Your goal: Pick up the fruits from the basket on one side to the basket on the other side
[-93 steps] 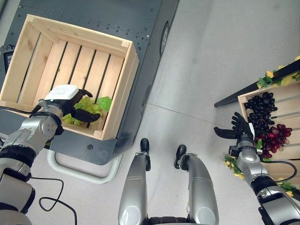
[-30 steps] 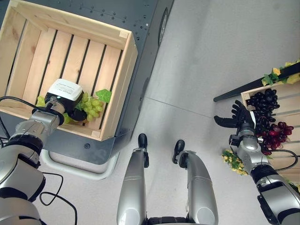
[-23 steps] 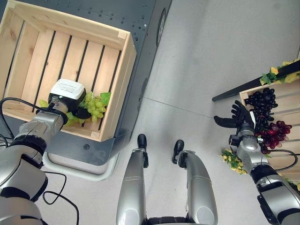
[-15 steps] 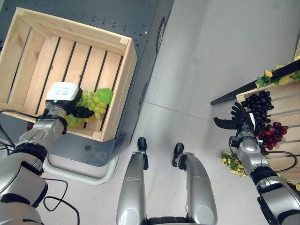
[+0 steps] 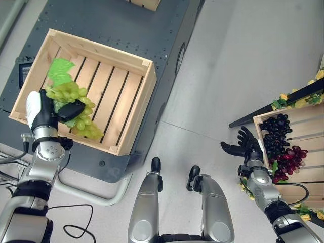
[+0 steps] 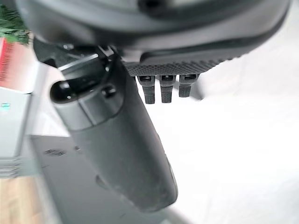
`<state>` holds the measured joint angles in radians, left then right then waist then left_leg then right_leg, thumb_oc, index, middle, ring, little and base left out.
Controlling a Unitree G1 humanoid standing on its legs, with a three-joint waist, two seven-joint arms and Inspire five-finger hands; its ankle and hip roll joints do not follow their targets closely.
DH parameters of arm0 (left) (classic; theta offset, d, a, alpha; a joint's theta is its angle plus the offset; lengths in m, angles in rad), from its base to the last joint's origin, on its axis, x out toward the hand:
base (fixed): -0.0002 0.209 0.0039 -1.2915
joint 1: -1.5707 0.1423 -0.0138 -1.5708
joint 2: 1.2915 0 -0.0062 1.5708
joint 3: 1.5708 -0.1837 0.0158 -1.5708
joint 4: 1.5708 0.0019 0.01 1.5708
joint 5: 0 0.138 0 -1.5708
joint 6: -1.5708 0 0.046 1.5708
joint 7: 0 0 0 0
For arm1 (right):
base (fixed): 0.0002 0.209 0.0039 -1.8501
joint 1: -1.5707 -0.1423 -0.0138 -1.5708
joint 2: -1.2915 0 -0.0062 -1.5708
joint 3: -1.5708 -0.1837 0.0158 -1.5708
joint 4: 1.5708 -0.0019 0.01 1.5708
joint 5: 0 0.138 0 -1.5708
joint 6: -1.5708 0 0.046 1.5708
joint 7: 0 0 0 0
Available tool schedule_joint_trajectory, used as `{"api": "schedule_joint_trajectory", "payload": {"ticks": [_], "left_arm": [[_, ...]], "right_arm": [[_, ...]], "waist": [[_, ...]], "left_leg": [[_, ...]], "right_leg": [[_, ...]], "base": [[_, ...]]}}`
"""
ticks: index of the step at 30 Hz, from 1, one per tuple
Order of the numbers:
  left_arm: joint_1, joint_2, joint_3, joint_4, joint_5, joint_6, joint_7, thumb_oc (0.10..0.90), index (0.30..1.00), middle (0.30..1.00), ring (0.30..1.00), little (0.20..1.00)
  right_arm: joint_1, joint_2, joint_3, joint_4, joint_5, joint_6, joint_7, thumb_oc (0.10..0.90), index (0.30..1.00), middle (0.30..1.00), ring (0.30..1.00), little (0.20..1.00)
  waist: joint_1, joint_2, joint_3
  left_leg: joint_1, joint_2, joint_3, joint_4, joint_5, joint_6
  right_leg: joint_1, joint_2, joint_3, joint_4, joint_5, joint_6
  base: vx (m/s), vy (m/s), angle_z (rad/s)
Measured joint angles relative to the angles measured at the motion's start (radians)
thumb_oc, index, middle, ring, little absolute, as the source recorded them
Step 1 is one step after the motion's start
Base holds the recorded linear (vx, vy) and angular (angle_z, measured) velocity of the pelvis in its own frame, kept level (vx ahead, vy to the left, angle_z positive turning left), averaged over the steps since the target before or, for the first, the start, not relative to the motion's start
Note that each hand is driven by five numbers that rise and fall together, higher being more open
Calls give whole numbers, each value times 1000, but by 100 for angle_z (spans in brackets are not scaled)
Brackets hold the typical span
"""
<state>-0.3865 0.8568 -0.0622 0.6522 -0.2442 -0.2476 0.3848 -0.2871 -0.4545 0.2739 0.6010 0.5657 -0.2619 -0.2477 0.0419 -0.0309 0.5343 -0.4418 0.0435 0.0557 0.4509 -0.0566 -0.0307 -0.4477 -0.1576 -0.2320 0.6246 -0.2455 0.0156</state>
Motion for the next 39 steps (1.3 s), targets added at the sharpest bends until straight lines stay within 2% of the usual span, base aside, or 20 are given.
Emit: {"api": "schedule_joint_trajectory", "payload": {"ticks": [4,8,14,17,21,23,26,27,29,32,35,39], "left_arm": [[39,-63,66,-33,-129,-11,-36,400,300,300,300,300],[43,-67,70,-67,-153,-15,-79,400,300,300,300,300],[44,-69,79,-177,-212,-42,-142,400,300,300,300,300],[42,-71,81,-242,-242,-44,-164,400,300,300,300,300],[11,-71,82,-283,-243,-46,-196,400,300,300,300,300],[-14,-71,80,-292,-248,-45,-246,400,300,300,300,300],[-18,-71,71,-292,-273,-45,-310,400,300,300,300,300],[-26,-71,67,-292,-273,-43,-321,400,300,300,300,300],[-73,-69,36,-291,-281,-43,-360,400,300,300,300,300],[-145,-66,-26,-285,-282,-43,-387,400,300,300,300,300],[-244,-67,-112,-233,-283,-43,-404,400,300,300,300,300],[-287,-76,-181,-218,-283,-43,-425,400,300,300,300,300]], "right_arm": [[21,25,-17,-67,0,-17,57,800,900,900,900,900],[51,32,-31,-153,-1,-23,126,800,900,900,900,900],[59,39,-38,-214,-11,-22,162,800,900,900,900,900],[59,42,-38,-254,-21,-22,163,800,900,900,900,900],[42,34,-47,-331,-48,-21,169,800,900,900,900,900],[32,34,-60,-354,-52,-17,182,800,900,900,900,900],[26,23,-62,-360,-88,-1,197,800,900,900,900,900],[25,11,-62,-367,-88,7,200,800,900,900,900,900],[9,-40,-62,-373,-90,35,219,800,900,900,900,900],[-33,-94,-61,-372,-125,65,231,800,900,900,900,900],[-139,-94,-43,-372,-126,76,230,800,900,900,900,900],[-226,-81,4,-373,-121,102,230,800,900,900,900,900]], "waist": [[2,4,0],[3,8,-2],[-1,21,-4],[-9,33,-8],[-17,64,-27],[-20,79,-43],[-26,96,-122],[-28,101,-132],[-28,109,-161],[-31,105,-210],[-50,98,-223],[-72,81,-239]], "left_leg": [[97,0,-1,-75,25,-8],[204,2,-3,-170,53,-16],[307,3,-3,-262,70,-18],[378,5,-4,-316,76,-18],[437,5,-23,-363,78,-17],[475,6,-26,-391,79,-16],[479,7,-27,-426,86,-10],[483,7,-28,-434,88,-9],[504,9,-29,-466,96,-4],[512,7,-30,-505,112,6],[527,-5,-27,-534,120,15],[531,-13,-25,-538,122,17]], "right_leg": [[79,5,-3,-44,0,-1],[172,13,-16,-102,3,2],[265,22,-30,-171,9,6],[337,34,-32,-222,16,16],[401,43,-34,-277,24,28],[444,50,-34,-315,30,34],[461,60,-34,-377,48,43],[471,64,-34,-398,57,45],[518,78,-32,-487,97,53],[557,87,-28,-597,152,64],[601,88,-21,-700,210,74],[598,83,0,-712,222,80]], "base": [[30,-66,4],[58,-78,3],[84,-92,0],[84,-107,2],[68,-121,2],[56,-116,6],[20,-115,3],[1,-98,5],[-21,-114,4],[-30,-71,1],[-42,-64,-8],[0,-27,-13]]}}
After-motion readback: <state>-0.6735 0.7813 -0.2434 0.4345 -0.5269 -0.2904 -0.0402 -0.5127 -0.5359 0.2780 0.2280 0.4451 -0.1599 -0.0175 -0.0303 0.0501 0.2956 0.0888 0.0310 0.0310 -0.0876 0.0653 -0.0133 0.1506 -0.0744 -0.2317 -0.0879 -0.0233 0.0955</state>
